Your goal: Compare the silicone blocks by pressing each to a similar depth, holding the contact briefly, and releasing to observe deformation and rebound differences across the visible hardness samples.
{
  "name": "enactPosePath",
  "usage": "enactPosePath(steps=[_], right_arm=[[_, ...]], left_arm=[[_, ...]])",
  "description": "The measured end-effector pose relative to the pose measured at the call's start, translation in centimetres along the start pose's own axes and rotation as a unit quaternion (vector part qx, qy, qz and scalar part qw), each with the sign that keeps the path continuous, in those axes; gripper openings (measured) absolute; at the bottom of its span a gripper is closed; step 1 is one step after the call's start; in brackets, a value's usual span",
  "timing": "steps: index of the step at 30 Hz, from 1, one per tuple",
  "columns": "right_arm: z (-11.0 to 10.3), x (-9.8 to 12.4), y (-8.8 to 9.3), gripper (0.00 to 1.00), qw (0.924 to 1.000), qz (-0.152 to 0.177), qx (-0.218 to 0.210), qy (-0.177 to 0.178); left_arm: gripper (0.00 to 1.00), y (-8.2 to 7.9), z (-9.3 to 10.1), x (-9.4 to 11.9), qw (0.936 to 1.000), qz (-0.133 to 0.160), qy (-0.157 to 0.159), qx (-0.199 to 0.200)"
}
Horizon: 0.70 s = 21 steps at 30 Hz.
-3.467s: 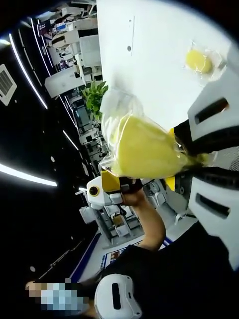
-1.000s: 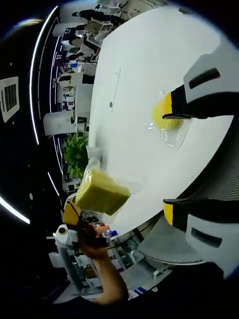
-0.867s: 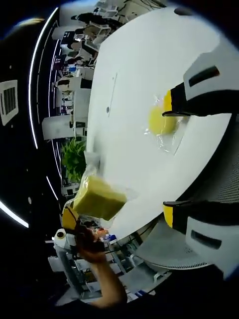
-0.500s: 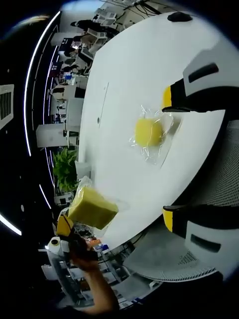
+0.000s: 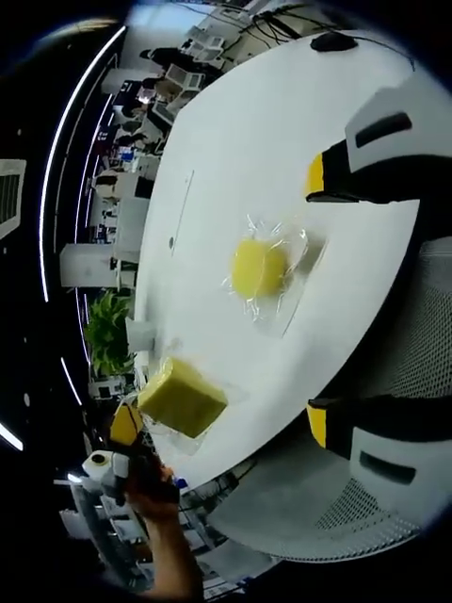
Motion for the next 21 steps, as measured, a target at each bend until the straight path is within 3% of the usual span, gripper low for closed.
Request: enactPosePath(steps=[14,17,21], right_arm=[[-0.1,-0.4,1.0,0.78,0.9998,-0.017,0.01,0.002],[0.0,-0.6,1.3,0.78,0.9989,-0.027,0.038,0.008],[-0.2,-0.7,1.6,0.8,0.9985,-0.033,0.043,0.007]], left_arm=[[0.0,0.9,-3.7,-0.6,0.9982,0.003,-0.056,0.019],[0.0,0.9,-4.1,-0.7,0.9977,0.002,-0.065,0.017],[0.0,0.9,-4.9,-0.8,0.9967,0.0,-0.081,0.007]])
Point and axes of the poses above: the point that each gripper's makers call its tool centre point, and the gripper's own axes: x roughly backward along the fingers, z roughly to its right, y roughly out of its underside, the point moved 3 cm from there along x, roughly backward along the fingers, and after that the axes turned 12 degrees about x, right-handed, at the moved point
